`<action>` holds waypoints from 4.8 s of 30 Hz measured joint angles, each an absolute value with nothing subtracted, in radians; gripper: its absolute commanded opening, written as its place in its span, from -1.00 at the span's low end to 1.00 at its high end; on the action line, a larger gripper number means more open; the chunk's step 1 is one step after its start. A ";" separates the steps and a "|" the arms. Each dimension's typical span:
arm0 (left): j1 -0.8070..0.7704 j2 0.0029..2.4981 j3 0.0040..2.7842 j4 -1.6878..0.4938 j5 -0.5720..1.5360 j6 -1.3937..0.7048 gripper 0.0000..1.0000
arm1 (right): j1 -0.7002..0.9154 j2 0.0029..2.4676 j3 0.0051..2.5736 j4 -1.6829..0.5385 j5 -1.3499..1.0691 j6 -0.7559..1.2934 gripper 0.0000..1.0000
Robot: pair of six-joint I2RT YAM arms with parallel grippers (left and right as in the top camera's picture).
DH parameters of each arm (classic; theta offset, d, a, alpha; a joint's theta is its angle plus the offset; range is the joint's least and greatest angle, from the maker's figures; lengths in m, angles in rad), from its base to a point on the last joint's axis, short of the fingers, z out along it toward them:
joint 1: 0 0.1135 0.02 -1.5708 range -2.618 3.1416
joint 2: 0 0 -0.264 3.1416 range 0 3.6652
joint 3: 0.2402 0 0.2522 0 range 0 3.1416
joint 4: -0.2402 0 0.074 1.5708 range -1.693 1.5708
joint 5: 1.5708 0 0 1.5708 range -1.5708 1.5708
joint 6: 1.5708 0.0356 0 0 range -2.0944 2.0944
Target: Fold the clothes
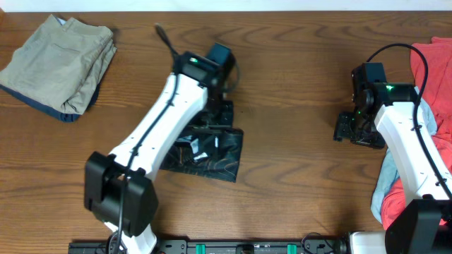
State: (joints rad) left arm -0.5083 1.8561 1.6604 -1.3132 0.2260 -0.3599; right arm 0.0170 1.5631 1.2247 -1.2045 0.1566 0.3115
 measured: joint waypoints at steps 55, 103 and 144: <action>0.041 1.885 1.325 -0.881 0.298 -0.162 0.61 | 0.575 1.945 1.224 -0.819 -0.326 0.152 -0.95; -0.014 1.934 1.402 -0.657 0.259 -0.042 -0.88 | 0.338 1.711 1.234 -1.063 -0.009 0.323 -0.75; 0.626 2.083 1.767 -0.516 -0.052 -0.278 -0.71 | 0.272 1.522 1.234 -1.090 0.019 0.325 -0.64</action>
